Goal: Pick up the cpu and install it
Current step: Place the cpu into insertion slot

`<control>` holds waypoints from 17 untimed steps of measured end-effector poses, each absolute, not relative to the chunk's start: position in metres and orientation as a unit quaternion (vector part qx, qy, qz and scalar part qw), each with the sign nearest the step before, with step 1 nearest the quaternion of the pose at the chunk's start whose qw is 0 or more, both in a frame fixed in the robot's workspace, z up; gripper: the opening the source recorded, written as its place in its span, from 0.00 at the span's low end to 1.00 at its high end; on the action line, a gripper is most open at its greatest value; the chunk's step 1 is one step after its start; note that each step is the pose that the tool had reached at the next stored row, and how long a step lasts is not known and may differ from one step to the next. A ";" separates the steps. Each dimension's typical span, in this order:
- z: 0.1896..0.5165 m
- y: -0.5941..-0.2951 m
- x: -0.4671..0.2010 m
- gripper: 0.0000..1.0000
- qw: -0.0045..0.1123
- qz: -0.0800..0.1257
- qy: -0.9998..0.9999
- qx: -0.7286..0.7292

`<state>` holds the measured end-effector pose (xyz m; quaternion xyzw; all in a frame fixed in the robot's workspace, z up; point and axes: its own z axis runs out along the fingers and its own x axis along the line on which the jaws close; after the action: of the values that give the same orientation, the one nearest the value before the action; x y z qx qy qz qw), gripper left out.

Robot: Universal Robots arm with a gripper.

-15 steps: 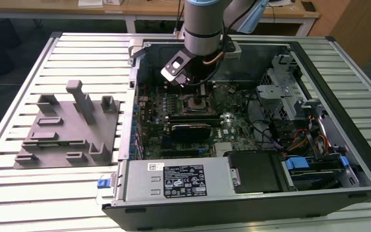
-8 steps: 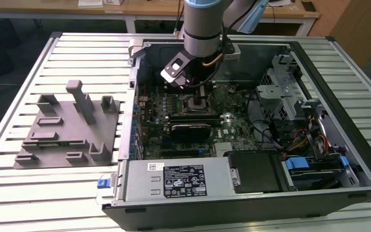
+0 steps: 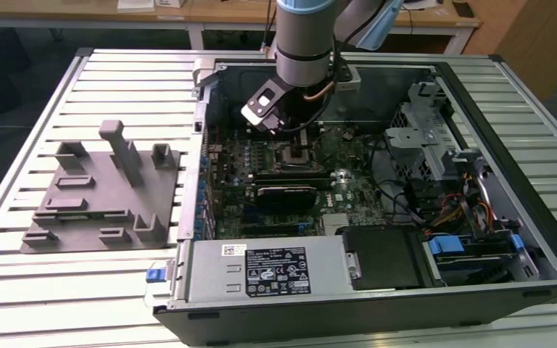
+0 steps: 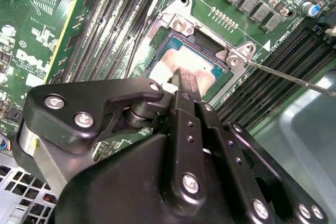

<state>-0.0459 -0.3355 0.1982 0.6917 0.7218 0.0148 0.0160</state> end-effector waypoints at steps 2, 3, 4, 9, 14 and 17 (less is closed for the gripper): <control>0.198 -0.336 -0.046 0.11 0.016 0.014 0.722 0.692; 0.197 -0.336 -0.046 0.11 0.016 0.014 0.722 0.692; 0.197 -0.336 -0.046 0.11 0.016 0.015 0.722 0.692; 0.197 -0.335 -0.046 0.11 0.016 0.015 0.722 0.692; 0.197 -0.335 -0.047 0.11 0.015 0.016 0.722 0.692; 0.197 -0.335 -0.047 0.11 0.013 0.018 0.722 0.692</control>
<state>-0.0470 -0.3355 0.1972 0.6918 0.7218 0.0177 0.0132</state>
